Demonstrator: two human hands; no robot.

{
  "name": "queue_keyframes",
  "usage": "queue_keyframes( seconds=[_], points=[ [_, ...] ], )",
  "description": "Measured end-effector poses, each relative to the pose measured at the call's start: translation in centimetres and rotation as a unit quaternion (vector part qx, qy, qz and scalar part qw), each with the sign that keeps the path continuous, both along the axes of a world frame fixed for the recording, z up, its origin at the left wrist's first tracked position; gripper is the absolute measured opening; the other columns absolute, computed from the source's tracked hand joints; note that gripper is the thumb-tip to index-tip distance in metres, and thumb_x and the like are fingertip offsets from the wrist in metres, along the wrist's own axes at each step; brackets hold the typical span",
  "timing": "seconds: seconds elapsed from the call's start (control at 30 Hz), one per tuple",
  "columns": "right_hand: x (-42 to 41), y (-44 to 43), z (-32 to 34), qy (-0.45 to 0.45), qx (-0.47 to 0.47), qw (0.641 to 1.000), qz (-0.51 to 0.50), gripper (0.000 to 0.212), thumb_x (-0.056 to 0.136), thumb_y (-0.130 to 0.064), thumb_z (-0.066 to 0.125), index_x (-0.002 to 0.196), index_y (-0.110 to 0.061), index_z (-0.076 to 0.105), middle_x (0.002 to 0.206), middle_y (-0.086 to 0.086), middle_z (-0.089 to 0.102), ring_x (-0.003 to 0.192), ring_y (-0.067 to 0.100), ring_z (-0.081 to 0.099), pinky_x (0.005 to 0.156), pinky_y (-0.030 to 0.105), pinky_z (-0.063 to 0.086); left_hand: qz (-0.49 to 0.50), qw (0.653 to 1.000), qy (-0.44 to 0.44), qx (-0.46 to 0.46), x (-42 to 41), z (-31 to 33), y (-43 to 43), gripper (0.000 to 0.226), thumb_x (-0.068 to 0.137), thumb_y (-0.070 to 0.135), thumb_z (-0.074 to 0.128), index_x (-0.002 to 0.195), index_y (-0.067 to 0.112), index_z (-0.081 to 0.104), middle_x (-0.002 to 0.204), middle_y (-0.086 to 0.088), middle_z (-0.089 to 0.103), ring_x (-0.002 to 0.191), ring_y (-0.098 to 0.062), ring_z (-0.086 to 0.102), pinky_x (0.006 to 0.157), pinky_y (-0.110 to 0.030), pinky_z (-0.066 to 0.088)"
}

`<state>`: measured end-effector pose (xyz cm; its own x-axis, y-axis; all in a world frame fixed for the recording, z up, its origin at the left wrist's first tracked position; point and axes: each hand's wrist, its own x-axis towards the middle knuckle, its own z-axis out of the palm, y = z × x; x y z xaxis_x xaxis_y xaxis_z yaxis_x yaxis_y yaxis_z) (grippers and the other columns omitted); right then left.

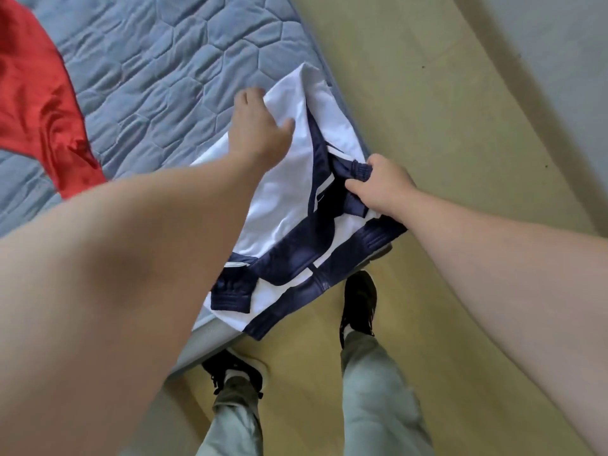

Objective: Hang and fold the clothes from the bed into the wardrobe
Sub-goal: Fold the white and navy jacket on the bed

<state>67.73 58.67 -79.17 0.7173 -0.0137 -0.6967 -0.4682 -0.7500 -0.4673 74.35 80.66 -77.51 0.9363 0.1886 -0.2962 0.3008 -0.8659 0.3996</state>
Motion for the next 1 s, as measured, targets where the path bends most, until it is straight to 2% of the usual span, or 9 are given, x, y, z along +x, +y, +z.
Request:
queue_keyframes(
  seconds=[0.2, 0.33, 0.47, 0.57, 0.7, 0.77, 0.83, 0.9, 1.0],
  points=[
    [-0.7, 0.9, -0.4, -0.002, 0.014, 0.997, -0.08, 0.051, 0.085, -0.043, 0.07, 0.125, -0.019, 0.049, 0.096, 0.0, 0.059, 0.08, 0.022, 0.056, 0.059, 0.031, 0.036, -0.202, 0.966, 0.046, 0.154, -14.5, -2.0, 3.4, 0.081, 0.075, 0.065, 0.056, 0.142, 0.025, 0.034, 0.159, -0.003, 0.028, 0.145, -0.027, 0.03, 0.115, -0.05, 0.028],
    [-0.3, 1.6, 0.7, 0.02, 0.063, 0.993, -0.1, 0.032, 0.08, -0.04, 0.074, 0.09, -0.013, 0.059, 0.084, 0.004, 0.065, 0.076, 0.027, 0.062, 0.066, 0.032, 0.048, -0.18, 0.951, 0.186, 0.17, -17.9, -4.5, 3.1, 0.115, 0.074, 0.081, 0.057, 0.158, 0.027, 0.002, 0.169, -0.003, -0.005, 0.156, -0.027, -0.005, 0.121, -0.061, 0.013],
    [-0.1, 3.0, 2.5, 0.034, 0.119, 0.99, -0.073, 0.03, 0.079, -0.028, 0.076, 0.094, -0.004, 0.066, 0.088, 0.007, 0.073, 0.08, 0.025, 0.069, 0.073, 0.034, 0.055, -0.168, 0.945, 0.245, 0.136, -16.3, -5.9, 2.1, 0.127, 0.067, 0.075, 0.071, 0.159, 0.026, -0.001, 0.168, -0.006, -0.009, 0.155, -0.032, -0.009, 0.118, -0.068, 0.014],
    [-0.7, 4.6, 3.7, 0.001, 0.153, 0.988, -0.016, 0.018, 0.083, -0.018, 0.069, 0.099, -0.014, 0.063, 0.083, -0.005, 0.067, 0.075, 0.018, 0.061, 0.063, 0.018, 0.046, -0.155, 0.944, 0.284, 0.069, -14.4, -5.6, 3.2, 0.121, 0.064, 0.061, 0.08, 0.159, 0.027, 0.012, 0.168, -0.004, -0.001, 0.155, -0.03, -0.003, 0.121, -0.06, 0.018],
    [-1.6, 7.0, 5.0, -0.022, 0.175, 0.983, 0.046, 0.064, 0.085, -0.018, 0.064, 0.146, -0.03, 0.048, 0.136, -0.007, 0.063, 0.123, 0.018, 0.057, 0.108, 0.031, 0.044, -0.048, 0.982, 0.175, -0.051, -11.6, -3.2, 6.2, 0.052, 0.081, 0.025, 0.066, 0.133, 0.025, 0.059, 0.142, -0.005, 0.051, 0.129, -0.027, 0.05, 0.107, -0.042, 0.044],
    [-2.1, 8.2, 5.3, -0.028, 0.158, 0.983, 0.085, 0.075, 0.085, -0.021, 0.061, 0.155, -0.033, 0.036, 0.147, -0.009, 0.055, 0.133, 0.019, 0.051, 0.112, 0.038, 0.041, -0.006, 0.994, 0.1, -0.031, -10.8, -1.8, 7.2, 0.034, 0.088, 0.02, 0.056, 0.121, 0.023, 0.064, 0.127, 0.0, 0.06, 0.11, -0.022, 0.06, 0.091, -0.035, 0.047],
    [-2.8, 9.0, 5.7, -0.057, 0.122, 0.982, 0.134, 0.073, 0.086, -0.023, 0.057, 0.154, -0.036, 0.033, 0.145, -0.005, 0.057, 0.132, 0.025, 0.052, 0.108, 0.04, 0.044, 0.077, 0.983, 0.097, -0.134, -9.9, -0.8, 7.6, 0.022, 0.092, 0.031, 0.059, 0.109, 0.021, 0.067, 0.111, 0.003, 0.067, 0.095, -0.02, 0.064, 0.079, -0.03, 0.045],
    [-3.6, 9.7, 6.4, -0.083, 0.087, 0.975, 0.189, 0.076, 0.087, -0.025, 0.054, 0.155, -0.041, 0.026, 0.14, 0.001, 0.061, 0.126, 0.031, 0.055, 0.101, 0.042, 0.047, 0.178, 0.916, 0.14, -0.331, -8.4, 0.7, 7.0, 0.043, 0.084, 0.06, 0.062, 0.096, 0.019, 0.065, 0.094, 0.002, 0.068, 0.079, -0.018, 0.063, 0.07, -0.031, 0.049],
    [-5.5, 11.7, 6.8, -0.115, 0.065, 0.947, 0.294, 0.078, 0.088, -0.024, 0.051, 0.157, -0.04, 0.019, 0.132, 0.007, 0.064, 0.117, 0.036, 0.059, 0.093, 0.044, 0.051, 0.146, 0.907, 0.13, -0.374, -6.6, 2.5, 6.7, 0.058, 0.07, 0.079, 0.065, 0.085, 0.024, 0.059, 0.077, 0.014, 0.058, 0.069, -0.005, 0.057, 0.063, -0.023, 0.049]
  ],
)
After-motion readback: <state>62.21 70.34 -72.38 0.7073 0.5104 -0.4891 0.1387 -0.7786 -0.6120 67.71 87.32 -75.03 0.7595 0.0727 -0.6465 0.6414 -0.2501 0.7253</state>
